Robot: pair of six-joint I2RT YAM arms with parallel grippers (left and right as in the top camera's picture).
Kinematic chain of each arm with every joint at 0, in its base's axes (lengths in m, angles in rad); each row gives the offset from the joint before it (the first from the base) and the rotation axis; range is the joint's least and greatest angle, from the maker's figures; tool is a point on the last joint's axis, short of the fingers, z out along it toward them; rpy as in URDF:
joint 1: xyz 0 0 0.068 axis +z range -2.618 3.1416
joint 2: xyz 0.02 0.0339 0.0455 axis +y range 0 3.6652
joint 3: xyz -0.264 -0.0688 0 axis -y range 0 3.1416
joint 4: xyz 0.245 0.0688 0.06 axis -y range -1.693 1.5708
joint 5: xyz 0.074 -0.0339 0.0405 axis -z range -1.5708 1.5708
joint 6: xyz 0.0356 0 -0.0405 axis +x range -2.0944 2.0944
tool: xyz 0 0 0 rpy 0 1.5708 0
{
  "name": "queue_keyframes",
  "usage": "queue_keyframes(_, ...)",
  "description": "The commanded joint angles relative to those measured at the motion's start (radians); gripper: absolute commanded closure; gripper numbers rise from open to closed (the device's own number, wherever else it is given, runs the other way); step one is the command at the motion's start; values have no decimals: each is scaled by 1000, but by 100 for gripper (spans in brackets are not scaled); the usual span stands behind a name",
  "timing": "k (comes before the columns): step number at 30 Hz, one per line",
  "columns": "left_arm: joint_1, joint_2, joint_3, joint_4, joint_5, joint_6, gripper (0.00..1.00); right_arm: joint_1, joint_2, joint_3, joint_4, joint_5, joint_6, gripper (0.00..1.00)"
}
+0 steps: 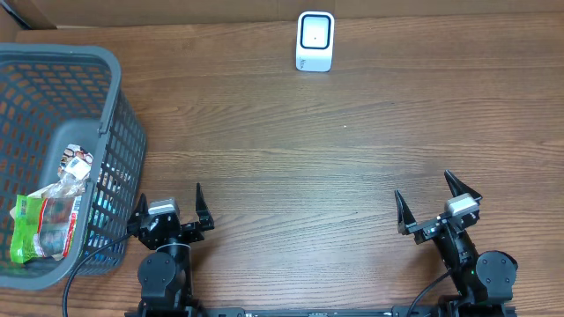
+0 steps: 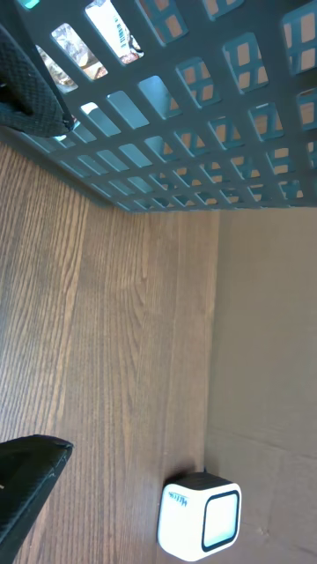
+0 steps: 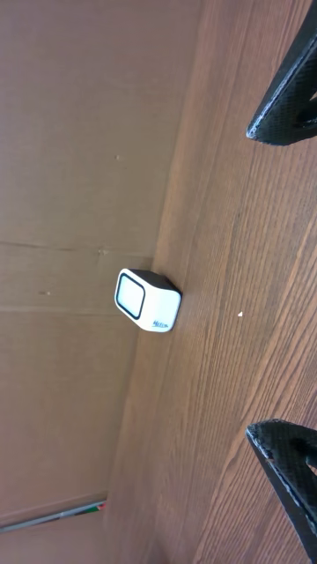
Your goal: Scan the item barcode
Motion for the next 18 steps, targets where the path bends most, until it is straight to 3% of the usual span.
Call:
queue_keyframes(1, -5, -11, -5, 6, 5, 22, 0, 4, -9, -10, 5, 10, 5, 0)
queue_keyframes(18, -5, -11, -5, 5, -26, 67, 1, 4, -9, -10, 11, 8, 5, 0)
